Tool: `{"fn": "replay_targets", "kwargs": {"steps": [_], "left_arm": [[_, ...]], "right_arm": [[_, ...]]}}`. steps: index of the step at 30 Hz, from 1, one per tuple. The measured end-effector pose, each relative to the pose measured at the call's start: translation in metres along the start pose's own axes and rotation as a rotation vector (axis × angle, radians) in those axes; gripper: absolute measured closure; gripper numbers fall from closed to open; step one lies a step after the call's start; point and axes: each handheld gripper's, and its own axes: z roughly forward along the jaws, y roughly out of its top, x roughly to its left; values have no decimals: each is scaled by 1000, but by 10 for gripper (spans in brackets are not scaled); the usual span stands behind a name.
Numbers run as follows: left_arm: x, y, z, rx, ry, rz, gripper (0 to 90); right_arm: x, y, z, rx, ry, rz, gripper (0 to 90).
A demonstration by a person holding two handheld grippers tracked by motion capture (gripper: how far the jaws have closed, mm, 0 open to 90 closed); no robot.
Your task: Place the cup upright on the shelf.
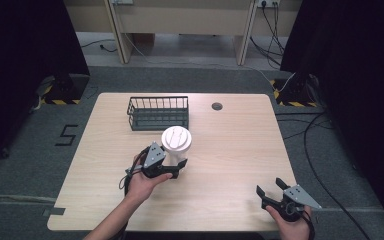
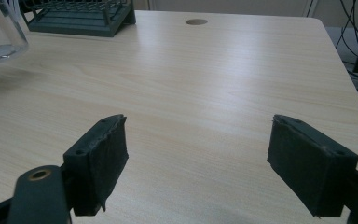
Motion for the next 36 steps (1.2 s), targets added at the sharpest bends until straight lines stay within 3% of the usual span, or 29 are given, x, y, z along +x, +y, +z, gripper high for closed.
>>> {"fn": "replay_targets", "kwargs": {"steps": [20, 36], "left_arm": [[27, 4, -4, 30, 59, 1, 180], [54, 17, -4, 30, 118, -7, 180]], "right_arm": [[-1, 0, 0, 3, 0, 1, 203], [-1, 0, 0, 4, 1, 0, 203]]}}
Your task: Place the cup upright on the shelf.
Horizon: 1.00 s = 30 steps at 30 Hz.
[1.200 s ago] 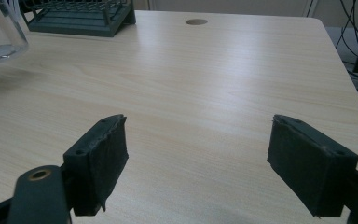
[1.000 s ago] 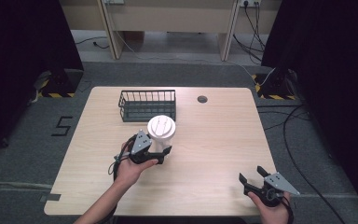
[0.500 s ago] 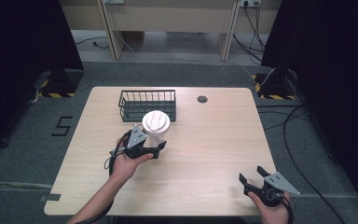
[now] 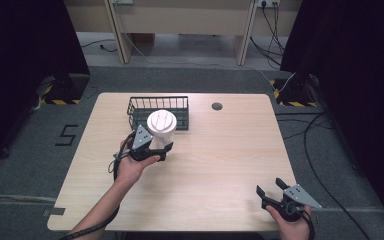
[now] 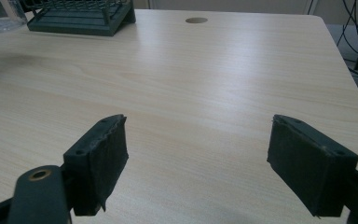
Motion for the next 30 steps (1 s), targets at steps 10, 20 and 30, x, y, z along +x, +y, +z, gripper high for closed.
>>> {"fn": "replay_targets", "kwargs": {"steps": [10, 20, 30], "left_arm": [[12, 8, 3, 2, 26, 7, 180], [22, 14, 7, 4, 46, 4, 180], [31, 19, 14, 7, 66, -2, 180]], "right_arm": [[0, 0, 0, 1, 1, 5, 203], [0, 0, 0, 1, 2, 8, 203], [0, 0, 0, 1, 3, 11, 203]]}}
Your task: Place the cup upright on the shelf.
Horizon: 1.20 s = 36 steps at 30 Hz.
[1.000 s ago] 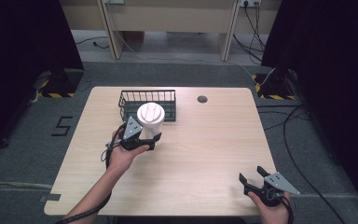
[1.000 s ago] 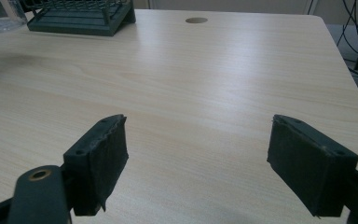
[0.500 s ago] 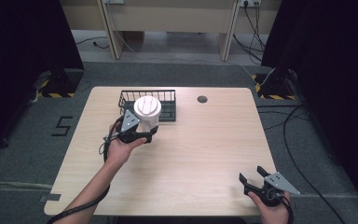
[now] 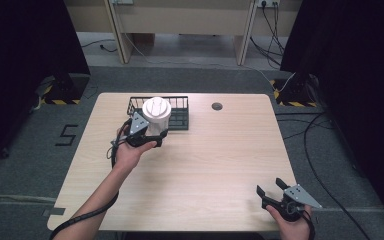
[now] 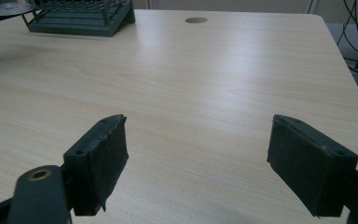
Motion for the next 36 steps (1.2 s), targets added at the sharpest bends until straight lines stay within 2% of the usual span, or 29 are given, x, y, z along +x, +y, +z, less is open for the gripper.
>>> {"fn": "replay_targets", "kwargs": {"steps": [20, 36], "left_arm": [[19, 17, 13, 2, 35, -3, 180], [28, 32, 20, 0, 53, 0, 180]], "right_arm": [[-1, 0, 0, 3, 0, 3, 204], [-1, 0, 0, 5, 1, 6, 204]]}}
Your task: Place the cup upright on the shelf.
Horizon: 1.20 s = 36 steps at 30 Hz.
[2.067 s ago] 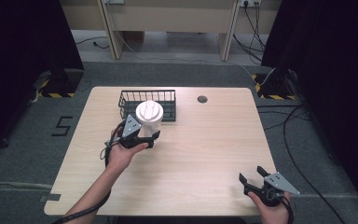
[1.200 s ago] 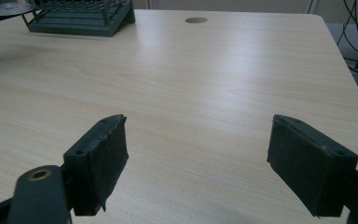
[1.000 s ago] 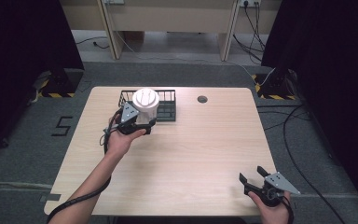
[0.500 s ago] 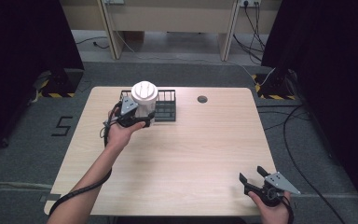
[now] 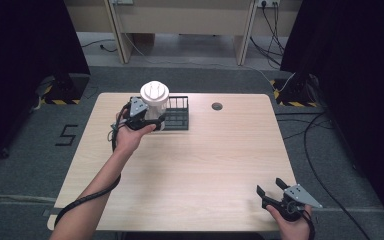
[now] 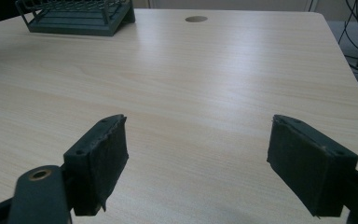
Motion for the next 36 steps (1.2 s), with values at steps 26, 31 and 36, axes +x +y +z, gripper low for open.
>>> {"fn": "replay_targets", "kwargs": {"steps": [26, 31, 36], "left_arm": [[14, 25, 16, 3, 28, -8, 180], [16, 28, 20, 3, 34, -10, 179], [22, 36, 30, 10, 47, -11, 179]], "right_arm": [[-1, 0, 0, -1, 3, 5, 204], [-1, 0, 0, 1, 6, 8, 205], [-1, 0, 0, 0, 7, 9, 205]]}}
